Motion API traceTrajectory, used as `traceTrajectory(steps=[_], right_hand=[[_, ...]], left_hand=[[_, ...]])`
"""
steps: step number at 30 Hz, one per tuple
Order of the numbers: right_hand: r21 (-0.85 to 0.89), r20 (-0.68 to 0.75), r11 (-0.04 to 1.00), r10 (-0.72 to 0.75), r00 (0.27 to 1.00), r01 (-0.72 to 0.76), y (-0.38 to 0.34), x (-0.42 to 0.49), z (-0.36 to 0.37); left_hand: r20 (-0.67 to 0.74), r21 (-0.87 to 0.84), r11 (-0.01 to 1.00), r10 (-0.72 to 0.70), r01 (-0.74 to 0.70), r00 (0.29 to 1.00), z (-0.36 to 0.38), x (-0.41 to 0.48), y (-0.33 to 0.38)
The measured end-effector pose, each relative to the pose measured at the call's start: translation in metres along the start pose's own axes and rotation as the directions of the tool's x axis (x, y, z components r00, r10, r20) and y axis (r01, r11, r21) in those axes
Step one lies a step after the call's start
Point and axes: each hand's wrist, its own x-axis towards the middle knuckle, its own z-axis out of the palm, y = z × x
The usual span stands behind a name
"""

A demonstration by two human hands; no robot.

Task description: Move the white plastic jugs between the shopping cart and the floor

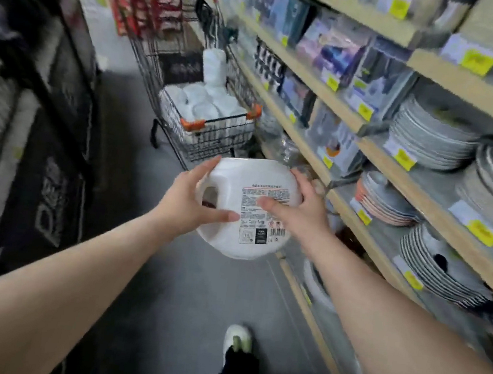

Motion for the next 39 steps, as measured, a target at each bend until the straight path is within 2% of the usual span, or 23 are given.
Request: traceTrajectory(steps=[5,10,18,24,29,39], right_hand=[[-0.031,0.198,0.997,-0.069,0.978,0.077,-0.026,0.105,0.062],[-0.032,0.374,0.988,-0.127,0.918,0.15,-0.061,0.198,0.128],[-0.031,0.502,0.987,-0.121,0.856,0.157,-0.088,0.312,0.265],[-0.015,0.418,0.991,-0.112,0.901,0.131,-0.111,0.398,0.374],[-0.003,0.311,0.995,-0.092,0.946,0.098,-0.142,0.466,0.428],[0.026,0.083,1.0,-0.02,0.996,0.017,-0.144,0.638,0.445]], left_hand=[[-0.198,-0.019,0.998,-0.065,0.062,0.978,-0.053,0.062,-0.017],[-0.366,-0.031,0.993,-0.121,0.117,0.923,-0.108,0.12,-0.035],[-0.479,-0.031,0.987,-0.151,0.155,0.864,-0.215,0.207,-0.09],[-0.412,-0.009,0.989,-0.139,0.148,0.9,-0.321,0.306,-0.13],[-0.312,0.06,0.989,-0.113,0.138,0.943,-0.391,0.4,-0.141],[-0.096,0.159,0.986,-0.036,0.051,0.995,-0.415,0.617,-0.159]])
